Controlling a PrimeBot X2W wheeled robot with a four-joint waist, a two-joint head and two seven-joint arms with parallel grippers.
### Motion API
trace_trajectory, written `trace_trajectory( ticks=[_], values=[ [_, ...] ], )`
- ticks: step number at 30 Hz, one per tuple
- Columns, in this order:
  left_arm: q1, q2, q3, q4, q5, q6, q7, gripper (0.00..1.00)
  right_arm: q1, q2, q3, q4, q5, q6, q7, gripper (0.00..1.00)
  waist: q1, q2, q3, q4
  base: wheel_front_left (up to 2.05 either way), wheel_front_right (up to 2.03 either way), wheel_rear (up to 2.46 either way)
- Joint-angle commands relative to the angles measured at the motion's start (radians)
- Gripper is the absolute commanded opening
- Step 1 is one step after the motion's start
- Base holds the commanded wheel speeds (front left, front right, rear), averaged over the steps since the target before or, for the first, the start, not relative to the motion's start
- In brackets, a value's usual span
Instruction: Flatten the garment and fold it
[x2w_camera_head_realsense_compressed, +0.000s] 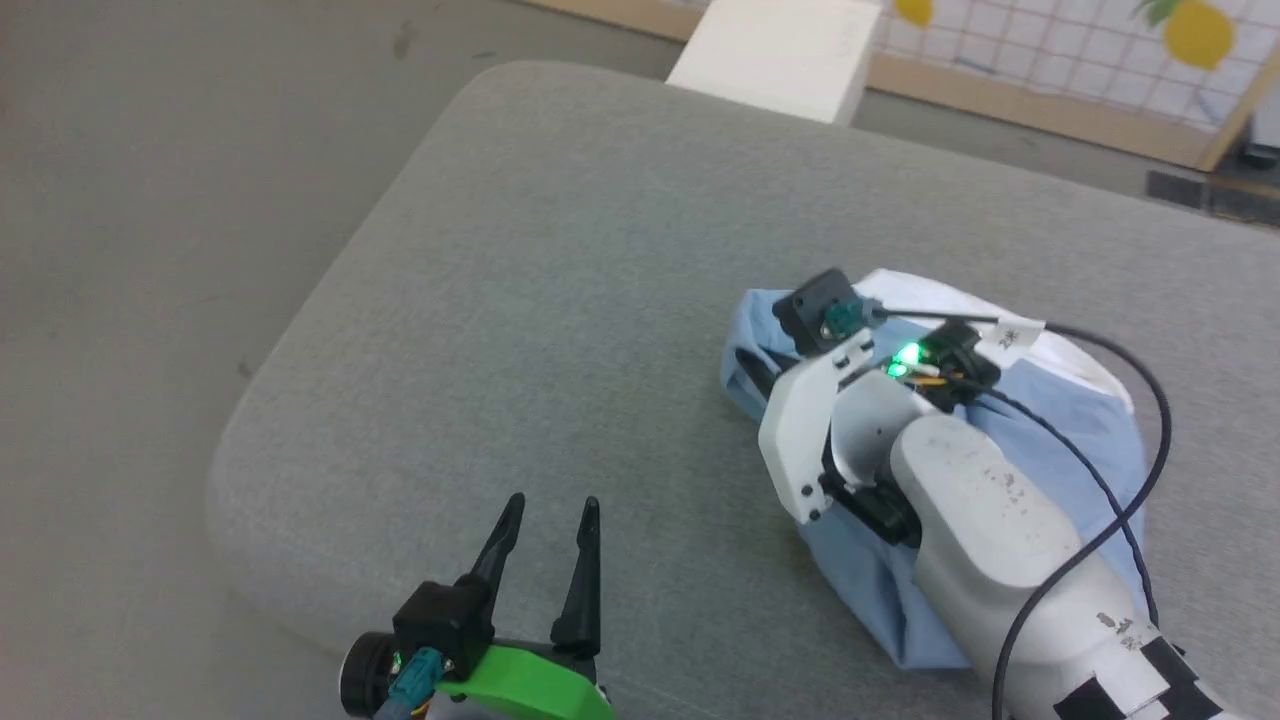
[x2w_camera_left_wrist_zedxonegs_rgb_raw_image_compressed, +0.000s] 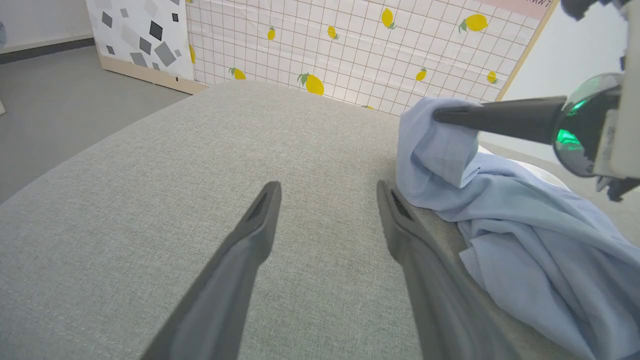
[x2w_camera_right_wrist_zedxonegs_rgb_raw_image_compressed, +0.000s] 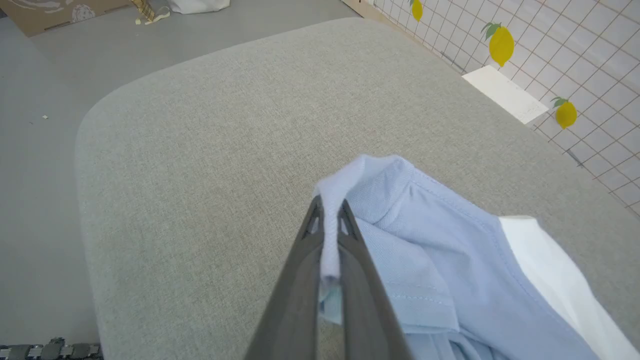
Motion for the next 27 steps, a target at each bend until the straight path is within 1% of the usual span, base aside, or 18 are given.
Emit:
trace_trajectory(
  ticks=[1,3,6,10,12,14,16,19,21,23,27],
  values=[
    [-0.020,-0.002,-0.004,0.002,-0.012,0.007,-0.004,1.00,0.001,0.005,0.006,0.022,0.006,-0.002,-0.018,1.00,0.0000,0.0000,0.037,0.042,0.00,0.00,0.00],
    [-0.024,-0.002,-0.007,0.003,-0.016,0.013,-0.004,1.00,-0.011,0.009,0.014,0.048,0.016,-0.002,-0.033,1.00,0.0000,0.0000,0.041,0.042,0.00,0.00,0.00],
    [-0.022,-0.002,0.004,0.002,-0.018,0.024,-0.004,1.00,-0.046,0.011,0.030,0.058,0.030,-0.002,-0.058,1.00,0.0000,0.0000,0.040,0.022,0.00,0.00,0.00],
    [-0.017,-0.002,0.021,0.001,-0.013,0.030,-0.004,1.00,-0.090,0.009,0.020,0.040,0.065,-0.002,-0.081,1.00,0.0000,0.0000,0.023,-0.021,0.00,0.00,0.00],
    [-0.014,-0.002,0.032,-0.003,-0.006,0.030,-0.004,1.00,-0.104,-0.007,0.001,0.016,0.081,-0.002,-0.088,1.00,0.0000,0.0000,0.013,-0.045,0.00,0.00,0.00],
    [-0.013,-0.002,0.040,-0.007,0.001,0.028,-0.004,1.00,-0.106,-0.039,-0.037,-0.015,0.093,-0.002,-0.092,1.00,0.0000,0.0000,0.005,-0.063,0.00,0.00,0.00],
    [-0.013,-0.002,0.045,-0.013,0.008,0.025,-0.004,1.00,-0.089,-0.085,-0.091,-0.051,0.099,-0.002,-0.085,1.00,0.0000,0.0000,0.000,-0.074,0.00,0.00,0.00],
    [-0.012,-0.002,0.050,-0.027,0.024,0.021,-0.004,1.00,-0.022,-0.170,-0.202,-0.121,0.084,-0.002,-0.069,1.00,0.0000,0.0000,0.001,-0.085,0.00,0.00,0.00],
    [-0.008,-0.002,0.054,-0.040,0.031,0.021,-0.004,1.00,0.049,-0.214,-0.284,-0.170,0.066,-0.002,-0.052,1.00,0.0000,0.0000,0.007,-0.089,0.00,0.00,0.00],
    [-0.004,-0.002,0.058,-0.051,0.038,0.022,-0.004,1.00,0.138,-0.237,-0.357,-0.221,0.055,-0.002,-0.025,1.00,0.0000,0.0000,0.016,-0.093,0.00,0.00,0.00],
    [0.004,-0.002,0.063,-0.060,0.045,0.024,-0.004,1.00,0.330,-0.240,-0.478,-0.322,0.032,-0.002,0.041,1.00,0.0000,0.0000,0.034,-0.093,0.00,0.00,0.00]
  ],
)
